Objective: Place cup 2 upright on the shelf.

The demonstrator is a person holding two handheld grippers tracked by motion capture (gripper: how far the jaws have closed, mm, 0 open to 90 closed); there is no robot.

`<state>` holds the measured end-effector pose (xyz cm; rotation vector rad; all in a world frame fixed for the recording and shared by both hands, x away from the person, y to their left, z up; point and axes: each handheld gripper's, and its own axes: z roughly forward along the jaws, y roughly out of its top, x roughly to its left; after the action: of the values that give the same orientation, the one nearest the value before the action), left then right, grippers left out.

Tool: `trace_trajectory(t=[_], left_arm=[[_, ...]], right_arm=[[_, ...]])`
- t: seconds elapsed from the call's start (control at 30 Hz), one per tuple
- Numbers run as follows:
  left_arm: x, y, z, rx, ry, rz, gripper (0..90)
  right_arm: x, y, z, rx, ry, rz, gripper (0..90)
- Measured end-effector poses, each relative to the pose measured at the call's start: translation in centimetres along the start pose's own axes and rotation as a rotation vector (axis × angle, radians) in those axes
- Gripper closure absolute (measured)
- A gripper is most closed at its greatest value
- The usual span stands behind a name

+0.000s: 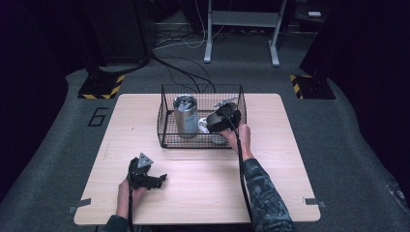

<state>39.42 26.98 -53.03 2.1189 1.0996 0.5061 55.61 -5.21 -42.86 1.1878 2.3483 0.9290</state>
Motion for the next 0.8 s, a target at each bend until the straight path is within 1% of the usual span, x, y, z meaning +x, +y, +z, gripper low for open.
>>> trace_trajectory(t=[0.03,0.07,0.1,0.2,0.27,0.3,0.4,0.43,0.53,0.57,0.6,0.63,0.7,0.73,0.8], left_arm=[[-0.01,0.00,0.00,0.000,0.000,-0.001,5.1],[-0.04,-0.01,0.01,-0.001,-0.002,-0.003,5.2],[0.00,0.00,0.00,0.001,-0.003,0.000,5.2],[-0.04,-0.01,0.01,-0.001,-0.004,-0.006,5.2],[0.02,0.01,0.00,0.001,-0.004,0.003,5.2],[-0.01,0.00,0.00,0.000,-0.003,-0.001,5.2],[-0.05,-0.01,0.00,-0.002,-0.002,-0.002,5.3],[-0.04,-0.01,0.01,-0.002,-0.002,-0.002,5.2],[-0.06,-0.01,0.00,-0.002,-0.002,-0.002,5.4],[-0.02,0.00,-0.01,-0.002,0.001,0.002,5.4],[-0.03,0.00,-0.01,-0.002,0.001,0.002,5.4],[-0.01,0.01,-0.04,0.002,-0.002,0.003,5.4],[-0.06,-0.02,0.03,-0.006,-0.002,-0.004,5.4],[-0.06,-0.02,0.02,-0.005,-0.002,-0.003,5.5],[-0.05,-0.02,0.02,-0.005,-0.003,-0.003,5.5]], right_arm=[[0.02,-0.16,0.14,0.012,0.002,0.021,5.6],[-0.08,-0.25,0.23,0.012,0.000,0.015,5.6],[-0.25,-0.37,0.22,-0.003,0.007,0.018,5.6],[-0.37,-0.41,0.20,-0.005,0.012,0.030,5.6],[-0.44,-0.54,0.18,-0.002,0.014,0.038,5.5],[-0.46,-0.58,0.15,0.001,0.018,0.046,5.4],[-0.56,-0.66,0.12,-0.001,0.024,0.051,5.3],[-0.60,-0.80,0.11,-0.009,0.021,0.045,5.1],[-0.52,-0.78,0.04,0.004,0.011,0.034,4.6],[-0.48,-0.78,0.08,0.012,0.004,0.030,3.6],[-0.48,-0.79,0.15,0.019,0.008,0.031,2.0],[-0.53,-0.81,0.17,0.015,0.011,0.033,1.6],[-0.59,-0.75,0.13,0.006,0.014,0.029,0.0],[-0.54,-0.69,0.03,0.007,0.010,0.034,0.0],[-0.53,-0.53,-0.07,-0.002,0.005,0.018,0.0]])
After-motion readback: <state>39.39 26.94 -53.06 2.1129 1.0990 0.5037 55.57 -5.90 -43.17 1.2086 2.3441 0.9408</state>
